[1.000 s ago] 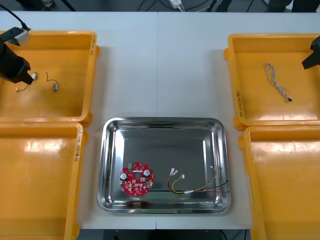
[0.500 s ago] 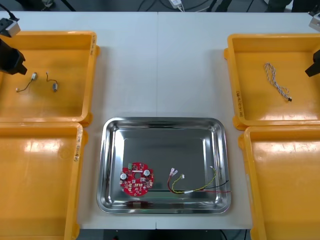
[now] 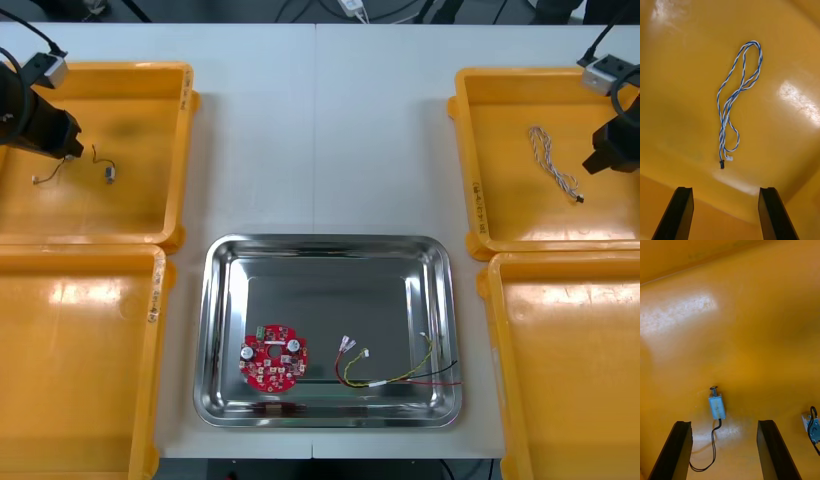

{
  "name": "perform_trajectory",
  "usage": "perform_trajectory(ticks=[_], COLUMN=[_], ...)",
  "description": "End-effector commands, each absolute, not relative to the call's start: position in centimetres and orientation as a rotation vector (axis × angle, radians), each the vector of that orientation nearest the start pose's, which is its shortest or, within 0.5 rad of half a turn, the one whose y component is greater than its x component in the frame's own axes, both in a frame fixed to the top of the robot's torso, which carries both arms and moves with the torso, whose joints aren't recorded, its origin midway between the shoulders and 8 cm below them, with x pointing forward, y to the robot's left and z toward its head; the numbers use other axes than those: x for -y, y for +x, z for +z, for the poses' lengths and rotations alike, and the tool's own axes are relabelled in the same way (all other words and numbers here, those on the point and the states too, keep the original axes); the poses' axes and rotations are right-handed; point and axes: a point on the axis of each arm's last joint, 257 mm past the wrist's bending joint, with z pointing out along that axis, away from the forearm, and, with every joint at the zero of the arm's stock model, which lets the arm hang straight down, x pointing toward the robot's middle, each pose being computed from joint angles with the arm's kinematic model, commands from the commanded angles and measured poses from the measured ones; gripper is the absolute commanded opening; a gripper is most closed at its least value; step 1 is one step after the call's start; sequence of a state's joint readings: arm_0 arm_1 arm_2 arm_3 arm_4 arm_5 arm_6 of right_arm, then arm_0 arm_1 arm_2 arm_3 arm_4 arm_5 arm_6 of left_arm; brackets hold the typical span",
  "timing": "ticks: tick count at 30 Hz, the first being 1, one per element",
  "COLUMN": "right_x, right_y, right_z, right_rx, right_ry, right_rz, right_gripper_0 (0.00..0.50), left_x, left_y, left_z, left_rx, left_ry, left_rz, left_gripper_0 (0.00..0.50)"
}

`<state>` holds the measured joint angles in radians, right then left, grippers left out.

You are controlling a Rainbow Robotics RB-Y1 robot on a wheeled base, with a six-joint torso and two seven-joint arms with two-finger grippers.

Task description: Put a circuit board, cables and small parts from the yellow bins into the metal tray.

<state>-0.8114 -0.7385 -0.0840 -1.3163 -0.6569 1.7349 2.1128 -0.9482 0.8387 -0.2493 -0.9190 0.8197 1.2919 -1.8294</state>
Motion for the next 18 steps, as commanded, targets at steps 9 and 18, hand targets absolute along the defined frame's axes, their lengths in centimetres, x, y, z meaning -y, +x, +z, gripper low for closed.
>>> perform_trajectory(ticks=[9,18], right_x=[35.4,36.2], right_y=[58.0,59.7], right_z=[-12.6,-12.7], right_rx=[-2.477,-2.427], right_ry=[-0.78,-0.76], right_rz=[-0.16,-0.193], right_gripper_0=[0.5,0.5], left_x=[-39.7,-40.2], left_y=[63.0,63.4], left_z=[-13.6,-14.0], left_rx=[-2.489,-2.474], left_ry=[0.419,0.394], left_rz=[0.182,0.175], left_gripper_0=[0.5,0.5])
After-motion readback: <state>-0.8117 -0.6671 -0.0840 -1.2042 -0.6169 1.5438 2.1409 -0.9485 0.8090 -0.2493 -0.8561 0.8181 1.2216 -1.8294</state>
